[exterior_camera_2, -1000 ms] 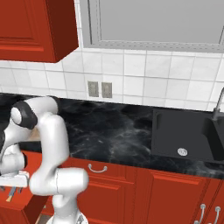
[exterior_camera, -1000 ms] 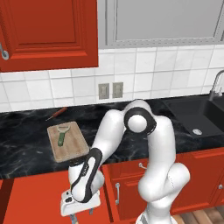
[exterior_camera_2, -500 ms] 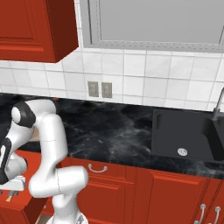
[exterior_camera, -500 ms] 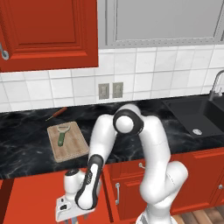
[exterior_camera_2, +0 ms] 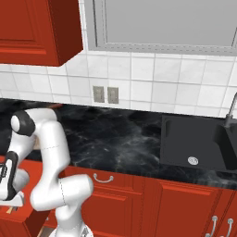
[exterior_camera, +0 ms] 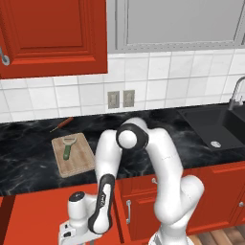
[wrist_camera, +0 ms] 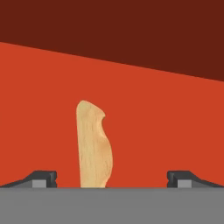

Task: Open the drawer on the left and place the cutting tools on the cutting board.

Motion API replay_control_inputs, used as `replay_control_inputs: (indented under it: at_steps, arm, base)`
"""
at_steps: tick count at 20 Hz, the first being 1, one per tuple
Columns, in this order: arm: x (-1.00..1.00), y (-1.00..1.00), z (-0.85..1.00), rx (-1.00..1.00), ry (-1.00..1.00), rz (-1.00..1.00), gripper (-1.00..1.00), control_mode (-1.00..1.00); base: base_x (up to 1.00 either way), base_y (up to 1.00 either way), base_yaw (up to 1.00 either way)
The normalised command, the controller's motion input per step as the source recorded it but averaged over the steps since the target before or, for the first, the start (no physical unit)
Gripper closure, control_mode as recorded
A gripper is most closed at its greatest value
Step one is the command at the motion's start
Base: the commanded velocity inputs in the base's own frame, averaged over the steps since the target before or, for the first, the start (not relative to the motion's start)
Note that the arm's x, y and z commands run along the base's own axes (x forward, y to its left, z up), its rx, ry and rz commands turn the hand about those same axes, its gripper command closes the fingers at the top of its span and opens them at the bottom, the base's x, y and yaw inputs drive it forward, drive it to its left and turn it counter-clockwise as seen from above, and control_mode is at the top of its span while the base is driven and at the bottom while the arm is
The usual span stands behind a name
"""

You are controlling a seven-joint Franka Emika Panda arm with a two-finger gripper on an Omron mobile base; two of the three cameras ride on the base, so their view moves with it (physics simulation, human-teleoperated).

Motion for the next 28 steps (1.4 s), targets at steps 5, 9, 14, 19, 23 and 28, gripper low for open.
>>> replay_control_inputs:
  at_steps: [5, 9, 14, 19, 23, 28]
  arm:
    - [0.00, 0.00, -0.11, 0.00, 0.00, 0.00, -1.00, -1.00]
    - [0.00, 0.00, -0.14, 0.00, 0.00, 0.00, -1.00, -1.00]
    - [0.00, 0.00, -0.17, 0.00, 0.00, 0.00, 1.00, -1.00]
    - [0.00, 0.00, 0.00, 0.00, 0.00, 0.00, 1.00, -1.00]
    - [0.00, 0.00, 0.33, 0.05, -0.08, 0.00, 1.00, -1.00]
    - [0.07, 0.00, 0.93, 0.10, -0.17, -0.04, 1.00, -1.00]
  base:
    - [0.00, 0.00, 0.00]
    - [0.00, 0.00, 0.00]
    - [0.00, 0.00, 0.00]
    - [0.00, 0.00, 0.00]
    - [0.00, 0.00, 0.00]
    - [0.00, 0.00, 0.00]
